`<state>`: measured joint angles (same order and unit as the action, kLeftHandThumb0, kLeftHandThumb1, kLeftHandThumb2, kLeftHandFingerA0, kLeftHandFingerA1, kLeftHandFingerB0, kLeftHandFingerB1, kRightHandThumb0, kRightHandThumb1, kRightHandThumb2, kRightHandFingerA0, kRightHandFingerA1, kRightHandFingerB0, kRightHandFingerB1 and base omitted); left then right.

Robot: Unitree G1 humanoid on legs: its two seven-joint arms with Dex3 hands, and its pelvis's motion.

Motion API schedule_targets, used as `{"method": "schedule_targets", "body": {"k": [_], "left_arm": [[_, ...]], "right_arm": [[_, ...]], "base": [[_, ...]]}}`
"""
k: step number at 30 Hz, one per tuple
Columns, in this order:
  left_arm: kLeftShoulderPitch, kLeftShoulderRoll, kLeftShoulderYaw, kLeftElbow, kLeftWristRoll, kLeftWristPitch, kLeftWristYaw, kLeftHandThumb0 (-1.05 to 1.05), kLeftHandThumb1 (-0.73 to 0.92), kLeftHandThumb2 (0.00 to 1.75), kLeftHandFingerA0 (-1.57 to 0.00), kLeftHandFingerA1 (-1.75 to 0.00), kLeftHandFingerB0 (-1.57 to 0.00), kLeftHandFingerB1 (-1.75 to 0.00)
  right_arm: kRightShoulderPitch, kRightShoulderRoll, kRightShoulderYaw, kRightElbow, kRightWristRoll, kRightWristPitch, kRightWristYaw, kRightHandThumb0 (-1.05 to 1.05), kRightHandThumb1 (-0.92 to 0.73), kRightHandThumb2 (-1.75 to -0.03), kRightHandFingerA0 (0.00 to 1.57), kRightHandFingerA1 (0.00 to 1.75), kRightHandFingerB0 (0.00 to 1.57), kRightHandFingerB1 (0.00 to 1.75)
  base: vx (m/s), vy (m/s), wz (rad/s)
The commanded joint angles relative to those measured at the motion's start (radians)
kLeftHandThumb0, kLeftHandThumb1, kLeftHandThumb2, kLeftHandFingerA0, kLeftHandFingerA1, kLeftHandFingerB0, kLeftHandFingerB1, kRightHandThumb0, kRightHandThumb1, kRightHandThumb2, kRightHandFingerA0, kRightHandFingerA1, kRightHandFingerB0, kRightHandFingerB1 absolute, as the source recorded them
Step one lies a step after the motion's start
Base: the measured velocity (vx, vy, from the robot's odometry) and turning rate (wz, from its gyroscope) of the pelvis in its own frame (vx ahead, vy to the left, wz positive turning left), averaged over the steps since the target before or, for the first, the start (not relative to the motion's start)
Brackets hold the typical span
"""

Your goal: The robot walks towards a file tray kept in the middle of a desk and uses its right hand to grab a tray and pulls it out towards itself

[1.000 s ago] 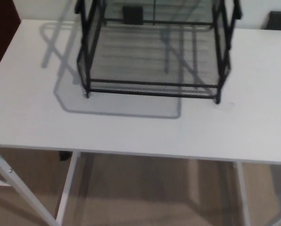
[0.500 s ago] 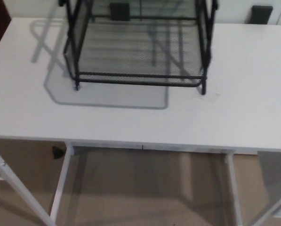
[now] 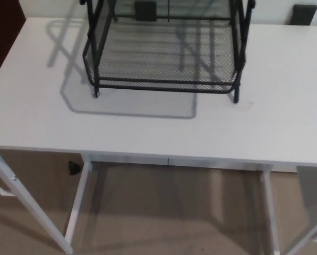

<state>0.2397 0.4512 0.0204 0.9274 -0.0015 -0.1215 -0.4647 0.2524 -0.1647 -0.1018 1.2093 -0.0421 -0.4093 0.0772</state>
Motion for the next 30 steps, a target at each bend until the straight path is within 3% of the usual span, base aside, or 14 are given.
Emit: {"method": "schedule_targets", "body": {"k": [1,7,8,9,17,18,22,23,24,26,27,30], "left_arm": [[0.000,-0.006,0.018,-0.017,0.005,-0.012,0.050,-0.32,0.36,0.74,-0.52,-0.89,-0.30,-0.69],[0.010,-0.013,0.020,-0.004,0.013,-0.036,0.069,-0.35,0.35,0.74,-0.55,-0.88,-0.31,-0.67],[0.013,-0.013,0.017,-0.005,0.018,-0.044,0.077,-0.36,0.30,0.86,-0.60,-0.82,-0.32,-0.66],[0.014,-0.014,0.016,-0.004,0.019,-0.047,0.080,-0.36,0.36,0.73,-0.57,-0.87,-0.31,-0.67],[-0.002,-0.013,0.021,0.016,0.010,-0.058,0.086,-0.35,0.36,0.73,-0.56,-0.88,-0.31,-0.67],[-0.034,-0.016,0.013,0.011,0.018,-0.035,0.095,-0.38,0.30,0.87,-0.58,-0.82,-0.31,-0.66],[-0.021,-0.024,0.010,0.005,0.016,-0.045,0.101,-0.36,0.30,0.87,-0.65,-0.88,-0.33,-0.68],[-0.021,-0.027,0.014,0.003,0.008,-0.039,0.095,-0.35,0.34,0.76,-0.57,-0.96,-0.31,-0.70],[-0.022,-0.027,0.011,0.003,0.012,-0.040,0.099,-0.38,0.29,0.87,-0.62,-0.86,-0.34,-0.68],[-0.028,-0.021,0.010,-0.001,0.017,-0.038,0.102,-0.36,0.30,0.87,-0.63,-0.85,-0.33,-0.67],[-0.012,-0.022,0.014,-0.035,0.011,-0.029,0.098,-0.33,0.36,0.76,-0.58,-0.90,-0.31,-0.70],[-0.024,-0.020,0.018,-0.021,0.008,-0.036,0.089,-0.34,0.37,0.74,-0.56,-0.89,-0.31,-0.69]], "right_arm": [[-0.004,-0.018,0.002,0.009,-0.006,-0.014,-0.015,-0.35,-0.61,-0.57,0.71,0.50,0.57,0.42],[-0.001,-0.021,0.000,0.024,-0.004,-0.006,-0.009,-0.35,-0.61,-0.57,0.69,0.48,0.57,0.42],[-0.002,-0.020,-0.004,0.023,0.002,-0.002,-0.005,-0.34,-0.61,-0.57,0.68,0.48,0.57,0.42],[-0.003,-0.019,-0.009,0.023,0.008,-0.001,0.002,-0.34,-0.61,-0.57,0.68,0.48,0.57,0.42],[-0.011,-0.015,-0.010,0.024,0.002,-0.003,-0.002,-0.35,-0.61,-0.58,0.69,0.49,0.58,0.43],[-0.031,-0.019,-0.010,0.018,0.001,-0.002,-0.007,-0.34,-0.61,-0.58,0.70,0.50,0.58,0.43],[-0.023,-0.030,-0.004,0.028,-0.008,-0.006,-0.007,-0.35,-0.61,-0.57,0.70,0.49,0.57,0.42],[-0.023,-0.028,-0.014,0.030,0.006,-0.006,0.010,-0.34,-0.61,-0.57,0.70,0.50,0.57,0.43],[-0.023,-0.028,-0.014,0.030,0.006,-0.006,0.011,-0.34,-0.62,-0.57,0.70,0.50,0.57,0.42],[-0.027,-0.024,-0.012,0.019,0.006,-0.008,0.010,-0.35,-0.62,-0.58,0.70,0.50,0.58,0.43],[-0.024,-0.024,-0.010,0.017,0.003,-0.013,0.004,-0.34,-0.61,-0.58,0.70,0.49,0.59,0.43],[-0.033,-0.023,-0.013,0.020,0.005,-0.005,0.002,-0.35,-0.61,-0.57,0.70,0.49,0.58,0.42]], "base": [[0.00,0.000,0.00],[0.00,0.000,0.00],[0.00,0.000,0.00],[0.00,0.000,0.00],[0.00,0.000,0.00],[0.00,0.000,0.00],[0.00,0.000,0.00],[0.00,0.000,0.00],[0.00,0.000,0.00],[0.00,0.000,0.00],[0.00,0.000,0.00],[0.00,0.000,0.00]]}}
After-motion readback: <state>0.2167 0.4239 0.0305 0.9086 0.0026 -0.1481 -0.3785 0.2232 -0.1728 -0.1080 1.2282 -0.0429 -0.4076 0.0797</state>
